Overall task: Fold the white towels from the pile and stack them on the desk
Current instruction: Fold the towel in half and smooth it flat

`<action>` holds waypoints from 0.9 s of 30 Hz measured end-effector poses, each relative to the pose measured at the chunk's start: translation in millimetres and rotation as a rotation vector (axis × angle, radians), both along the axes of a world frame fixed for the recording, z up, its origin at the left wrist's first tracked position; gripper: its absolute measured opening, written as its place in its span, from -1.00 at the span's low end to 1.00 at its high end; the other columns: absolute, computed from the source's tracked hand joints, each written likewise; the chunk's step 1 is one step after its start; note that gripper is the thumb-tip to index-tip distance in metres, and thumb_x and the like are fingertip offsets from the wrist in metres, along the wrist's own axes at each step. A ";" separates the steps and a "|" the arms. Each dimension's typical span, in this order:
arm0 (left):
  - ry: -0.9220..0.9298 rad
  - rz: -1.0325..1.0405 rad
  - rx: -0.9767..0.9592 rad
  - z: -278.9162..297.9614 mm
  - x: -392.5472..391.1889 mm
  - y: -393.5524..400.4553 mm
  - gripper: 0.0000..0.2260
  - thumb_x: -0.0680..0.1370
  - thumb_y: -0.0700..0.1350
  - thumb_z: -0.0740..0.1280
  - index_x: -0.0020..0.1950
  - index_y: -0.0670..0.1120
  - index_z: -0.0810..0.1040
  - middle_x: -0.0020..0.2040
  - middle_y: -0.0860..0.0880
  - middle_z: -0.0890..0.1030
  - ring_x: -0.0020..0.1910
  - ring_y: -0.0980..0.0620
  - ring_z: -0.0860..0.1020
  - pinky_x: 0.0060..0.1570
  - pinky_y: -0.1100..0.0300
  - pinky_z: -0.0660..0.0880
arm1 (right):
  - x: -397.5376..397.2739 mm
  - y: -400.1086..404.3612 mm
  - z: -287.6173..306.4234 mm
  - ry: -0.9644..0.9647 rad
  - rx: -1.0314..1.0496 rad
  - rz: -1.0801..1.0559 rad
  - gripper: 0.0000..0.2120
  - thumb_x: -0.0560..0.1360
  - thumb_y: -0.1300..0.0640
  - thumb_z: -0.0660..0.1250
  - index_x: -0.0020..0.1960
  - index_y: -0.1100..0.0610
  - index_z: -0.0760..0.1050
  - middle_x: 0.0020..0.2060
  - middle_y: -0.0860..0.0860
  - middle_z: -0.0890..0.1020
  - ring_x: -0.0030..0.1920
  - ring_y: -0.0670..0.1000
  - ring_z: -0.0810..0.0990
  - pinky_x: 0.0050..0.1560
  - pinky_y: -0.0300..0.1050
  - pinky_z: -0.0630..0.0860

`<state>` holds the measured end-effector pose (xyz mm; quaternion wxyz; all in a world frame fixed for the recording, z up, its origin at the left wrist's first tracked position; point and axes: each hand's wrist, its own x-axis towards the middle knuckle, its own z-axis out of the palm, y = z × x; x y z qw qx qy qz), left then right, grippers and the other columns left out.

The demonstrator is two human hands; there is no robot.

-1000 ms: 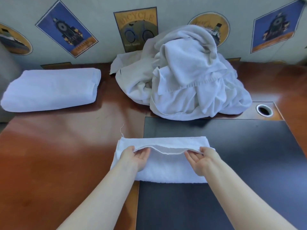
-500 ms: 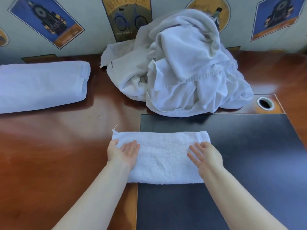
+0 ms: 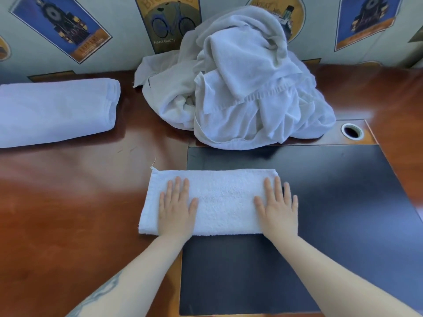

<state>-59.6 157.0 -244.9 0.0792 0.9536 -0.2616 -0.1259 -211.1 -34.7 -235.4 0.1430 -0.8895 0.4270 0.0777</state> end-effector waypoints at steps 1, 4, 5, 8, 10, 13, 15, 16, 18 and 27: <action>-0.009 0.055 -0.022 1.6 -0.6 8.7 -0.44 0.67 0.13 0.00 0.61 0.04 -0.13 0.61 0.05 -0.18 0.58 0.05 -0.23 0.53 0.05 -0.24 | -7.2 2.2 4.9 -0.046 0.029 -0.060 -0.36 0.64 -0.17 0.00 0.61 0.02 -0.14 0.59 0.03 -0.07 0.57 0.08 -0.09 0.53 0.07 -0.04; -0.048 0.479 -0.247 12.4 -16.9 33.5 -0.45 0.61 0.03 0.25 0.57 -0.02 0.18 0.60 -0.07 0.10 0.57 -0.08 -0.01 0.50 -0.04 -0.05 | -27.9 16.0 20.6 -0.339 0.157 -0.373 -0.38 0.54 -0.01 0.30 0.53 0.12 0.19 0.44 0.05 0.35 0.40 0.12 0.29 0.30 0.08 0.34; -0.012 0.688 -0.377 16.7 -24.2 38.6 -0.48 0.57 -0.04 0.31 0.51 -0.07 0.30 0.55 -0.12 0.23 0.52 -0.15 0.12 0.46 -0.08 0.09 | -32.4 20.2 24.8 -0.433 0.254 -0.511 -0.42 0.50 0.04 0.35 0.46 0.12 0.27 0.33 0.03 0.42 0.27 0.10 0.40 0.16 0.07 0.41; 0.247 1.288 -0.898 33.0 -42.2 38.1 -0.76 0.49 -0.24 0.33 0.15 -0.23 0.53 0.16 -0.21 0.56 0.09 -0.25 0.51 0.01 -0.04 0.52 | -37.1 29.8 33.2 -0.623 0.682 -0.929 -0.58 0.44 0.12 0.40 0.26 0.18 0.43 0.01 0.05 0.52 -0.20 0.00 0.47 -0.24 -0.09 0.39; 0.536 1.574 -1.164 52.2 -51.8 28.8 -0.92 0.51 -0.25 0.33 -0.01 -0.19 0.53 -0.01 -0.12 0.60 -0.11 -0.07 0.58 -0.22 0.15 0.50 | -34.5 30.6 39.7 -0.691 0.937 -1.176 -0.64 0.40 0.11 0.46 0.13 0.23 0.49 -0.17 0.05 0.54 -0.30 -0.01 0.44 -0.32 -0.15 0.36; 0.978 1.569 -1.301 71.3 -63.8 8.8 -0.76 0.57 -0.13 0.35 0.22 -0.15 0.52 0.19 -0.06 0.59 0.22 0.00 0.56 0.25 0.12 0.46 | -23.5 33.5 51.1 -0.696 1.235 -1.377 -0.70 0.37 0.08 0.54 -0.01 0.14 0.51 -0.13 -0.03 0.58 -0.30 -0.07 0.45 -0.36 -0.21 0.37; 1.076 1.522 -1.282 76.2 -70.5 -2.6 -0.67 0.59 -0.12 0.34 0.35 -0.14 0.49 0.29 -0.04 0.56 0.33 -0.01 0.50 0.38 0.09 0.36 | -21.3 36.6 54.4 -0.723 1.284 -1.392 -0.73 0.40 0.09 0.53 0.01 0.11 0.51 -0.15 -0.07 0.57 -0.31 -0.08 0.44 -0.33 -0.23 0.40; 1.105 1.511 -1.285 77.3 -73.5 -5.5 -0.66 0.61 -0.13 0.32 0.38 -0.15 0.47 0.33 -0.05 0.53 0.35 -0.01 0.48 0.39 0.10 0.35 | -22.9 38.5 55.5 -0.751 1.294 -1.377 -0.73 0.42 0.10 0.51 0.04 0.11 0.50 -0.13 -0.05 0.58 -0.24 -0.06 0.49 -0.24 -0.21 0.44; 1.144 1.507 -1.306 77.0 -81.7 -7.3 -0.67 0.62 -0.14 0.30 0.38 -0.17 0.45 0.35 -0.07 0.52 0.37 -0.02 0.47 0.39 0.10 0.35 | -32.5 41.6 55.8 -0.827 1.315 -1.347 -0.73 0.47 0.13 0.46 0.11 0.12 0.48 -0.02 0.01 0.62 -0.06 0.00 0.58 -0.03 -0.14 0.48; 1.232 1.473 -1.456 54.2 -147.0 -0.1 -0.75 0.53 -0.12 0.41 0.13 -0.21 0.52 0.09 -0.16 0.61 0.02 -0.12 0.61 -0.04 0.03 0.57 | -87.3 61.1 47.8 -1.085 1.402 -1.447 -0.85 0.49 0.13 0.40 0.00 0.14 0.48 -0.08 0.04 0.65 -0.14 0.01 0.64 0.20 -0.06 0.54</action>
